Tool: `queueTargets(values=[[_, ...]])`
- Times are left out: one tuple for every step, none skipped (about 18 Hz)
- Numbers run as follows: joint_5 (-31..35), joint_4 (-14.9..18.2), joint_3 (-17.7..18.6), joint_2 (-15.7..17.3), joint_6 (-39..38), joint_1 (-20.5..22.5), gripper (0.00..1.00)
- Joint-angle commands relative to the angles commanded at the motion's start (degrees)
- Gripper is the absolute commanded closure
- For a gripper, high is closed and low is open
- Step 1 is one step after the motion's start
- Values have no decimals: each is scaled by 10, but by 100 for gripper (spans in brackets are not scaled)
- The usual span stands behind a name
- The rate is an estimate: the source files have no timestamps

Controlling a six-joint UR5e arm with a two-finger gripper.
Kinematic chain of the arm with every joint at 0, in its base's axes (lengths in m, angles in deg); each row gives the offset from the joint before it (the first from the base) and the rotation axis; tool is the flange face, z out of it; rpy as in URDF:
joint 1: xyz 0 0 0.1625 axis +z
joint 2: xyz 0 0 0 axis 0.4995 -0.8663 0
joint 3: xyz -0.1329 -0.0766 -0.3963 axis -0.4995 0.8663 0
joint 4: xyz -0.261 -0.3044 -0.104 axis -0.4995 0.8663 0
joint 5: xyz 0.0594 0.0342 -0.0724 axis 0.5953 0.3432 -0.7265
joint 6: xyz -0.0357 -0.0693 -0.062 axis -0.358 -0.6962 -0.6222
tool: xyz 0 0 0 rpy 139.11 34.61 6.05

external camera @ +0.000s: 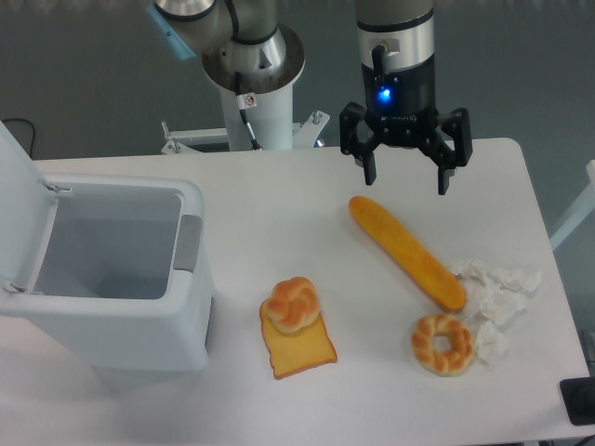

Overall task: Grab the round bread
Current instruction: 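Lower the open gripper toward the yellow baguette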

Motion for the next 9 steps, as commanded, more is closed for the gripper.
queueTargets(values=[[1, 0, 0, 0, 0, -1, 0], [1, 0, 0, 0, 0, -1, 0], [1, 1, 0, -1, 0, -1, 0], [1, 1, 1, 0, -2, -1, 0], [-1, -2, 3, 0, -2, -1, 0], [-2, -3, 7, 1, -1, -2, 0], [-3, -6, 12, 1, 1, -2, 0], [-4, -6, 14, 0, 1, -2, 0], [-5, -6, 14, -3, 2, -2, 0]])
